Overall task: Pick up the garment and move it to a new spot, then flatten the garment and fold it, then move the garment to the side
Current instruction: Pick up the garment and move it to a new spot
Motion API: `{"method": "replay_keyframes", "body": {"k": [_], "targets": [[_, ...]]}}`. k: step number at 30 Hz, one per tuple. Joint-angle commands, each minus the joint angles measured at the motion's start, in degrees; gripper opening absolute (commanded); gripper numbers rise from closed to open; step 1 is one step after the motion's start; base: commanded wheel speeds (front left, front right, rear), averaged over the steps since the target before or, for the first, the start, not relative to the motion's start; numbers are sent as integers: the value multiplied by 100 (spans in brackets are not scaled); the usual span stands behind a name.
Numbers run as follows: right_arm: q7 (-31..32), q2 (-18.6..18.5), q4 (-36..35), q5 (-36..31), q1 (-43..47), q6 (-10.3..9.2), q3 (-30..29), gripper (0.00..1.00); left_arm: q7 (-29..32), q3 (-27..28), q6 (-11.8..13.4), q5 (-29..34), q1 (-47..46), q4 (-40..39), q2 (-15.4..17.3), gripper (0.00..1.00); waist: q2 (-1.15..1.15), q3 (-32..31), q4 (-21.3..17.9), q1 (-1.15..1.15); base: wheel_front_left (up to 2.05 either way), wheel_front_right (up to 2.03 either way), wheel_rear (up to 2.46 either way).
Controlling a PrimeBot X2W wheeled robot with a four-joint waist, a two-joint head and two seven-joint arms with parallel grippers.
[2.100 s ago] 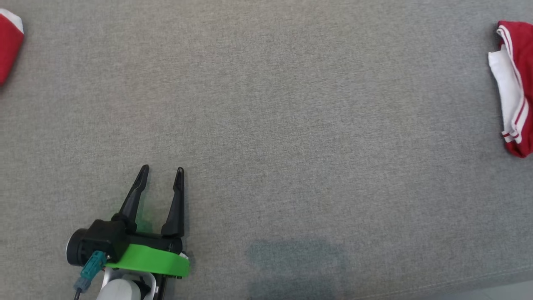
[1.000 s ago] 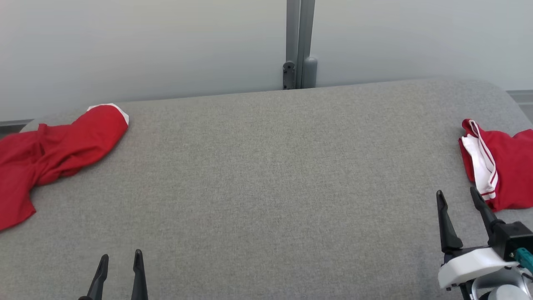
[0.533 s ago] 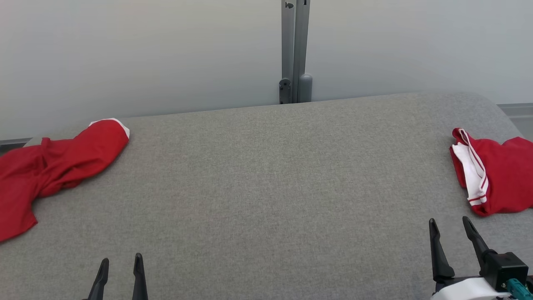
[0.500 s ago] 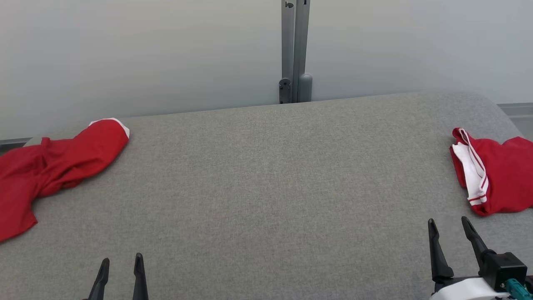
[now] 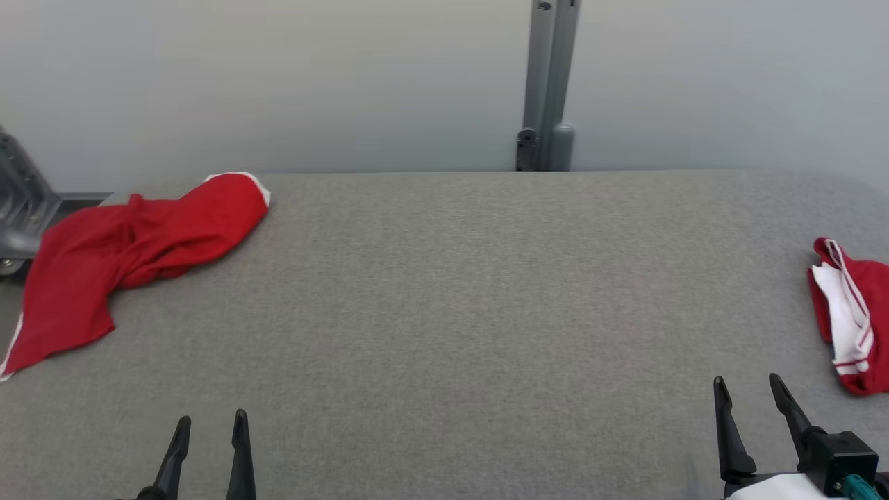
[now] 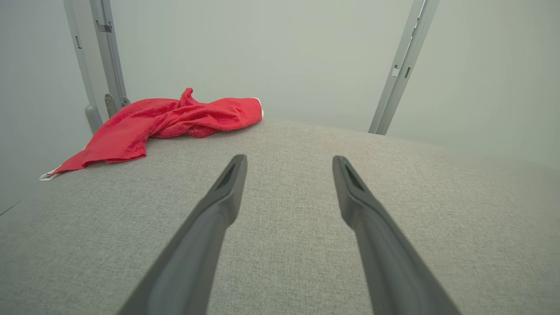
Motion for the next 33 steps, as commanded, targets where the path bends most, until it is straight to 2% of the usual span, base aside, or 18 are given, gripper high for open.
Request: {"method": "replay_keyframes", "body": {"k": [1, 7, 13, 18, 23, 29, 33], "targets": [[-15, -2, -2, 36, 35, -2, 32, 100, 0, 38, 8, 37, -76, -31, 11, 100, 0, 18, 755, 0, 0, 0, 0], [-16, -2, 25, 174, -179, -2, 207, 100, 0, 173, 3, 109, -39, -138, 9, 100, 0, 83, 1534, 0, 0, 0, 0], [-16, -6, 72, 194, -264, -2, 349, 100, 1, 201, 1, 66, 12, -213, 9, 100, 0, 180, 1770, 0, 0, 0, 0], [-16, -8, 4, 63, -363, -2, 403, 100, 1, -76, 0, -215, -304, -116, 16, 100, 0, 560, 1637, 0, 0, 0, 0], [-16, -168, -251, -201, -848, -2, 402, 100, 1, -490, 0, -706, -1435, 214, 326, 100, 0, 1656, 1367, 0, 0, 0, 0], [-16, -583, -628, -394, -1655, -2, 480, 100, 243, -1331, 0, -1546, -3532, 1082, 1008, 100, 0, 3096, 1000, 0, 0, 0, 0], [-16, -776, -889, -466, -2167, -2, 686, 100, 357, -1521, 0, -2219, -4836, 1635, 1412, 100, 0, 3849, 670, 0, 0, 0, 0]]}}
